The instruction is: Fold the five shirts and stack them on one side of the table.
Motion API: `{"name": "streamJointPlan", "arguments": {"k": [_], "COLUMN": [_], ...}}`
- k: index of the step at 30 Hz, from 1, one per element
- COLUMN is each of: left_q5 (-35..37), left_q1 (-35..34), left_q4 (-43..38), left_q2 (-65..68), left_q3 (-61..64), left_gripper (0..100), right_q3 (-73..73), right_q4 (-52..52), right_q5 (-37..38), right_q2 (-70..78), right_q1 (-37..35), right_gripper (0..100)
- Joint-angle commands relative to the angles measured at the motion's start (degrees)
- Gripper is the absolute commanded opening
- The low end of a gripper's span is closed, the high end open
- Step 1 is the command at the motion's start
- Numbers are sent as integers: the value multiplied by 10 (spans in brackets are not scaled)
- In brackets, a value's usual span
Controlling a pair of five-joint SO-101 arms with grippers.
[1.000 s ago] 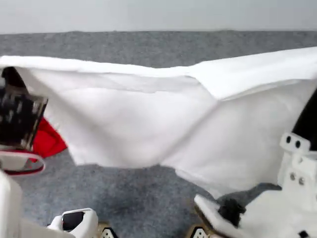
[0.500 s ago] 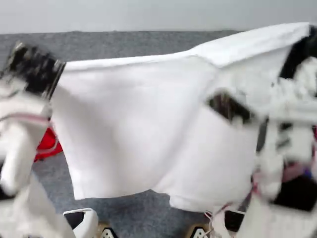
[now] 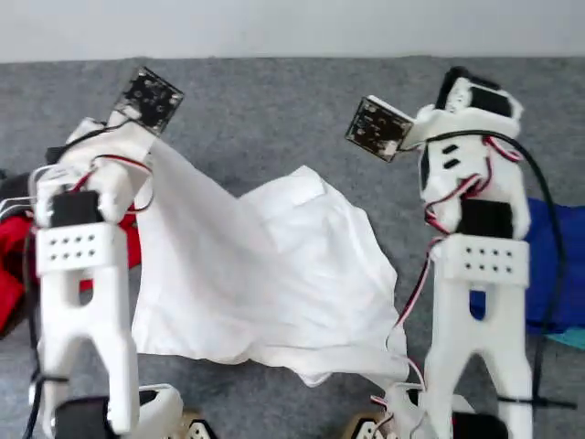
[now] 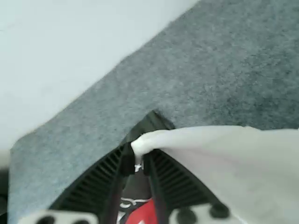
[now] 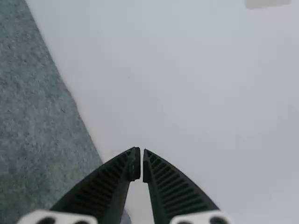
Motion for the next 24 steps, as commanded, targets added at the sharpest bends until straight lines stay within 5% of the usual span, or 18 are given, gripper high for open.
{"name": "streamJointPlan", "arguments": {"k": [1, 5, 11, 16, 24], "left_q5": [-5, -5, -5, -5, -5], "left_q1": [3, 2, -26, -75, -95], "left_q4": [-18, 57, 181, 192, 206], "left_q2": [18, 18, 18, 18, 18], "left_q3": [1, 18, 38, 58, 65], "left_gripper": [13, 13, 13, 13, 13], "right_q3": [-7, -19, -157, -346, -610], "right_q4": [-22, 14, 226, 393, 560], "right_q5": [1, -99, -317, -461, -570], "right_q2": [28, 93, 231, 391, 589], "right_q1": [-18, -27, -79, -132, -193], "right_gripper": [10, 10, 11, 14, 109]}}
